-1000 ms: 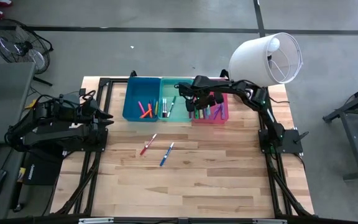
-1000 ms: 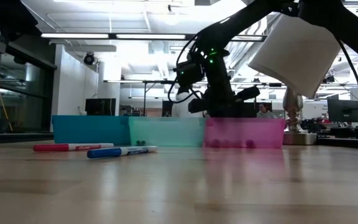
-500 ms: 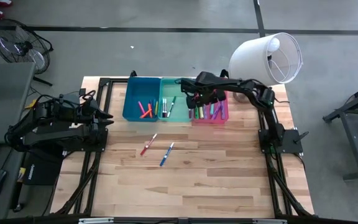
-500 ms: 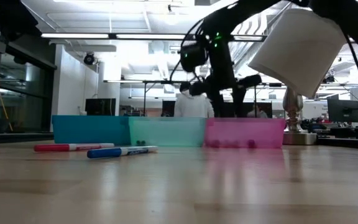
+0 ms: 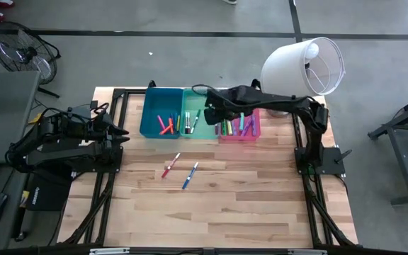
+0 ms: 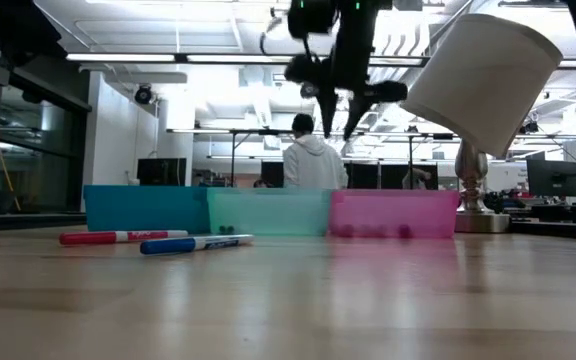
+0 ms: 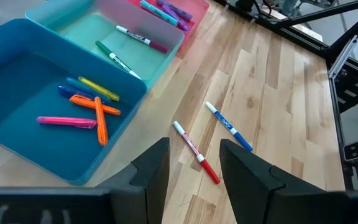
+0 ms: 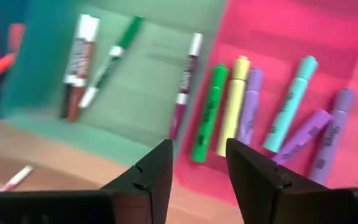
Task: Pick & Place Markers
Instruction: Put the red marker pen into the green bin
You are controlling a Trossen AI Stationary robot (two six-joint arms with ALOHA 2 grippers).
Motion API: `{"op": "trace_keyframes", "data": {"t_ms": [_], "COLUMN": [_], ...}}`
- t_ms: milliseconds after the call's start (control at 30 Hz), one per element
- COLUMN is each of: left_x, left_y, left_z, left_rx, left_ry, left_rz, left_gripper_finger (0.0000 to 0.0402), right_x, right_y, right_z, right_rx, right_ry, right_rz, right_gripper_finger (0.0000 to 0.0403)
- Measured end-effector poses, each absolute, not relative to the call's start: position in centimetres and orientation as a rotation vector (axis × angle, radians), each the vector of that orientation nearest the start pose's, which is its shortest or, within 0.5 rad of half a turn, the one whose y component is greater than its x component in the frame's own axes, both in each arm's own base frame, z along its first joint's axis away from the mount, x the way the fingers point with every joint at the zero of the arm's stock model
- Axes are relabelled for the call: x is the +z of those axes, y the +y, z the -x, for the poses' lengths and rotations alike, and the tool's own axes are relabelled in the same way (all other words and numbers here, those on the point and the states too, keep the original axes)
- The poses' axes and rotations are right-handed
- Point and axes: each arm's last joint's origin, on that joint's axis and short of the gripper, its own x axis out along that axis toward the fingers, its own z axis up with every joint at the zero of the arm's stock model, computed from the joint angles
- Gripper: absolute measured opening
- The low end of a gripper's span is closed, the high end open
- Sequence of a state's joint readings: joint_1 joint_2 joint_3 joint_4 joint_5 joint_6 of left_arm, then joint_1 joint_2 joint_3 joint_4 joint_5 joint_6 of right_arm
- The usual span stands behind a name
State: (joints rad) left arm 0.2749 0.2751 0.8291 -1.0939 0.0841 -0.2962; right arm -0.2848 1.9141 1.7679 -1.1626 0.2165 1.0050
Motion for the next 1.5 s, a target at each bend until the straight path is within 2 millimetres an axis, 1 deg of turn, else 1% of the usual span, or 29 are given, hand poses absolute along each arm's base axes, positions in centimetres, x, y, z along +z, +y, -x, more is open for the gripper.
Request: {"op": "trace_keyframes", "data": {"t_ms": [133, 267, 367, 467, 533, 567, 633, 700, 800, 900, 1000, 1100, 1167, 1300, 1400, 1500], "left_x": [30.5, 30.5, 30.6, 30.5, 30.0, 29.7, 28.8, 27.8, 26.4, 25.4, 25.2, 25.1, 25.1, 25.0, 24.6, 24.2], "left_y": [0.5, 0.5, 0.4, 0.4, 0.4, 0.4, 0.4, 0.4, 0.6, 0.8, 1.1, 1.3, 1.4, 1.7, 1.7, 1.4], "left_z": [-2.5, -2.5, -2.5, -2.6, -2.8, -3.0, -3.4, -4.0, -5.0, -5.9, -6.5, -7.0, -7.4, -8.3, -9.3, -11.0], "left_rx": [0.263, 0.26, 0.252, 0.235, 0.221, 0.209, 0.174, 0.138, 0.127, 0.144, 0.192, 0.23, 0.248, 0.276, 0.279, 0.283], "left_ry": [0.502, 0.502, 0.503, 0.506, 0.525, 0.537, 0.572, 0.597, 0.609, 0.598, 0.593, 0.606, 0.605, 0.628, 0.678, 0.729], "left_rz": [0.384, 0.383, 0.386, 0.391, 0.412, 0.435, 0.479, 0.509, 0.594, 0.64, 0.704, 0.752, 0.772, 0.833, 0.851, 0.863], "left_gripper_finger": [0.014, 0.014, 0.014, 0.014, 0.014, 0.014, 0.014, 0.014, 0.014, 0.014, 0.014, 0.014, 0.014, 0.014, 0.014, 0.014], "right_x": [29.4, 30.0, 30.1, 30.3, 30.4, 30.4, 30.4, 30.3, 30.1, 29.9, 29.9, 30.3, 30.6, 31.6, 32.3, 32.6], "right_y": [-8.2, -4.2, -1.0, 2.0, 4.0, 4.8, 6.4, 7.5, 8.7, 9.6, 10.5, 11.6, 12.2, 12.8, 12.4, 11.9], "right_z": [-37.5, -38.3, -38.7, -38.8, -38.7, -38.6, -38.3, -37.8, -36.6, -35.5, -34.6, -33.8, -33.3, -31.1, -28.8, -26.8], "right_rx": [-0.975, -0.895, -0.852, -0.823, -0.811, -0.807, -0.801, -0.808, -0.843, -0.858, -0.844, -0.783, -0.75, -0.711, -0.68, -0.6], "right_ry": [0.941, 0.901, 0.868, 0.826, 0.799, 0.79, 0.779, 0.785, 0.837, 0.898, 0.964, 0.989, 0.977, 0.928, 0.854, 0.771], "right_rz": [-0.803, -0.723, -0.691, -0.64, -0.605, -0.589, -0.551, -0.516, -0.462, -0.373, -0.317, -0.246, -0.206, -0.171, -0.196, -0.27], "right_gripper_finger": [0.0128, 0.0105, 0.0076, 0.0037, 0.0011, 0.0006, 0.0008, 0.0005, 0.0003, 0.0001, 0.0001, 0.0001, 0.0, 0.0, 0.0, 0.0]}}
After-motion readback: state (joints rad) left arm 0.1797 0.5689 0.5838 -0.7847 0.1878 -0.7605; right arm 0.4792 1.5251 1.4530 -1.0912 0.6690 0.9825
